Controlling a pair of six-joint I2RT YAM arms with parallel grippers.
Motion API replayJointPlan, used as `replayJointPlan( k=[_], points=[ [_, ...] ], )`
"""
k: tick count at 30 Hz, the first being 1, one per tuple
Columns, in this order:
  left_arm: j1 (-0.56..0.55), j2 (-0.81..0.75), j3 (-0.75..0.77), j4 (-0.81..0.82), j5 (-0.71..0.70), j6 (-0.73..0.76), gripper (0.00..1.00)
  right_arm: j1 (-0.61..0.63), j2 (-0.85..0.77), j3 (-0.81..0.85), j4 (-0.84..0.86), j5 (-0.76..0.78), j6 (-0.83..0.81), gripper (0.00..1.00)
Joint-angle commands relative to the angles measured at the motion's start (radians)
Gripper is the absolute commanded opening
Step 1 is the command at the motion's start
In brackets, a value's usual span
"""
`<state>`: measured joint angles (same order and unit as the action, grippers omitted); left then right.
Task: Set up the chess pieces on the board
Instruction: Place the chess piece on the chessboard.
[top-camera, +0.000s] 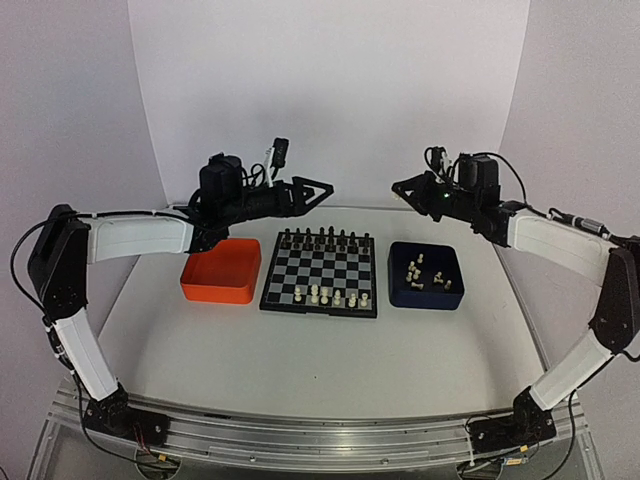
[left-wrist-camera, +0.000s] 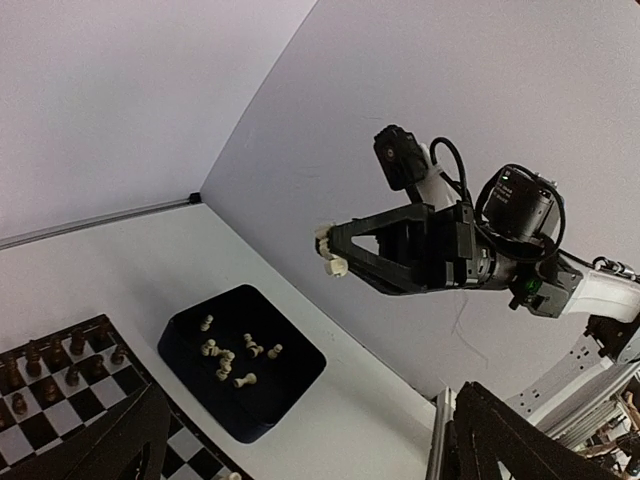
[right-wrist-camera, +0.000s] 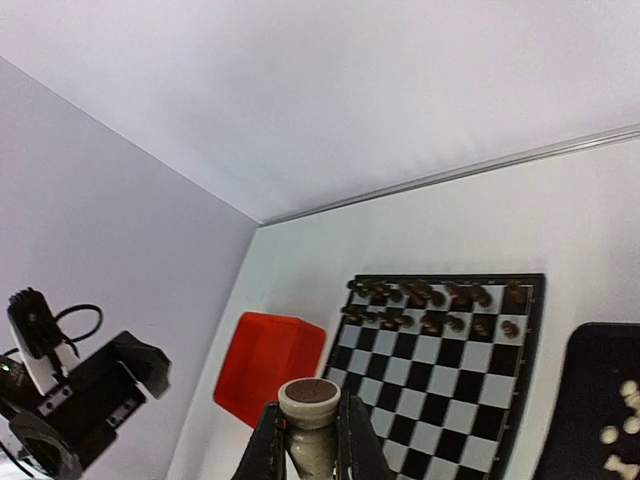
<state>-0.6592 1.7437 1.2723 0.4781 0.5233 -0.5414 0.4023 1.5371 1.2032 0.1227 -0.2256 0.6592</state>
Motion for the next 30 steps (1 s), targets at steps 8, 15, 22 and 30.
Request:
replayJointPlan(
  k=[8,15,22,30],
  points=[
    [-0.104,0.156,0.085,0.345,0.020,-0.289,0.89,0.164,0.060,-0.025,0.403,0.088,0.434,0.00],
    [-0.112,0.211,0.062,0.494,-0.025,-0.413,0.76,0.184,0.078,-0.046,0.429,0.099,0.463,0.00],
    [-0.112,0.269,0.124,0.473,-0.028,-0.433,0.62,0.187,0.084,-0.061,0.436,0.100,0.467,0.00],
    [-0.112,0.334,0.173,0.510,-0.024,-0.472,0.46,0.198,0.123,-0.057,0.472,0.083,0.516,0.00]
  ],
)
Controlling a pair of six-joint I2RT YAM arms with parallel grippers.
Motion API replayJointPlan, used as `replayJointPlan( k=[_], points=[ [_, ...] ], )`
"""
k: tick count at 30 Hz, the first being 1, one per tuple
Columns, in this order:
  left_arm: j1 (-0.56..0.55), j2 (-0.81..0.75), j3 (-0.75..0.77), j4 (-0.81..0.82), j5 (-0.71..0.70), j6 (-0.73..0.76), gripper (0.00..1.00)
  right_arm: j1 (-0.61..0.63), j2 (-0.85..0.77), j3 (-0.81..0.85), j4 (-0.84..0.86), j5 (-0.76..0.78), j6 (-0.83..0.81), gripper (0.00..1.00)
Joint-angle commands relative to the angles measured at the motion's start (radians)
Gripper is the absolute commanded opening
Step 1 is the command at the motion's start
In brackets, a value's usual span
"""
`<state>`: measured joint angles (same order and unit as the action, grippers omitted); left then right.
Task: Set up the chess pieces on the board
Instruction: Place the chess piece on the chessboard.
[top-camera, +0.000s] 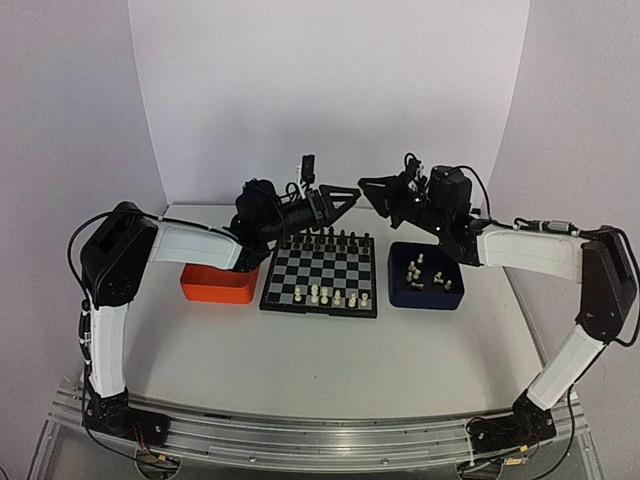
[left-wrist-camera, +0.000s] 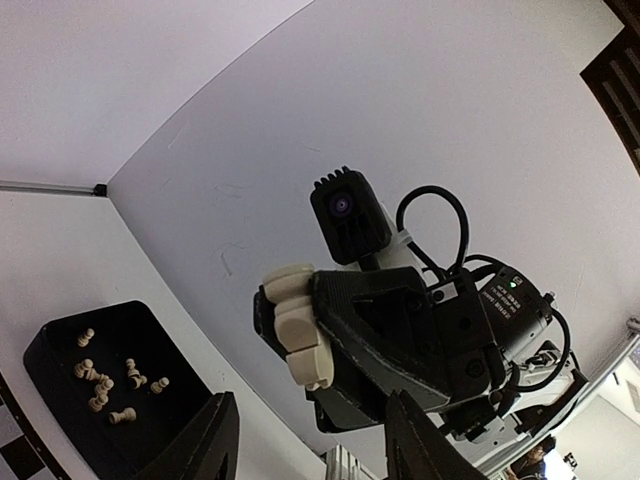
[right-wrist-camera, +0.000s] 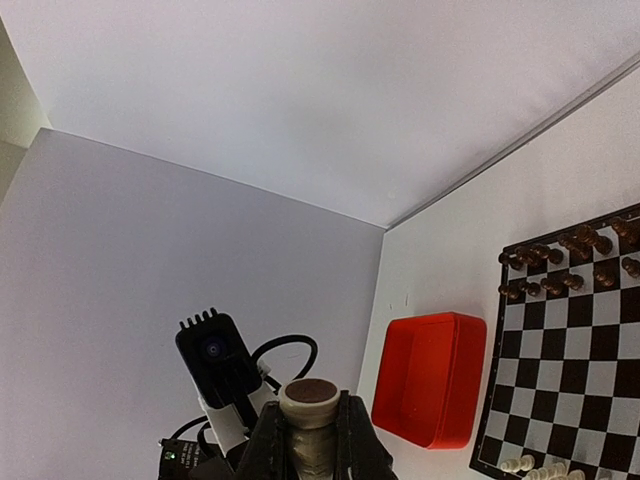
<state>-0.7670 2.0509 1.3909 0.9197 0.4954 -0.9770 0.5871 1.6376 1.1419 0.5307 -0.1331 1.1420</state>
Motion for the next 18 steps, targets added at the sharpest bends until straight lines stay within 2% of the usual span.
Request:
replayJointPlan(
  k=[1,15,18],
  points=[
    [-0.005,0.031,0.053,0.082,0.003,-0.046,0.45,0.015,0.025,0.003,0.065,-0.007,0.032,0.00],
    [-0.005,0.024,0.018,0.132,-0.021,-0.078,0.24,0.040,0.054,0.010,0.074,-0.014,0.032,0.00],
    [-0.004,0.020,0.011,0.138,-0.029,-0.085,0.23,0.043,0.049,0.009,0.075,-0.015,0.022,0.00]
  ],
)
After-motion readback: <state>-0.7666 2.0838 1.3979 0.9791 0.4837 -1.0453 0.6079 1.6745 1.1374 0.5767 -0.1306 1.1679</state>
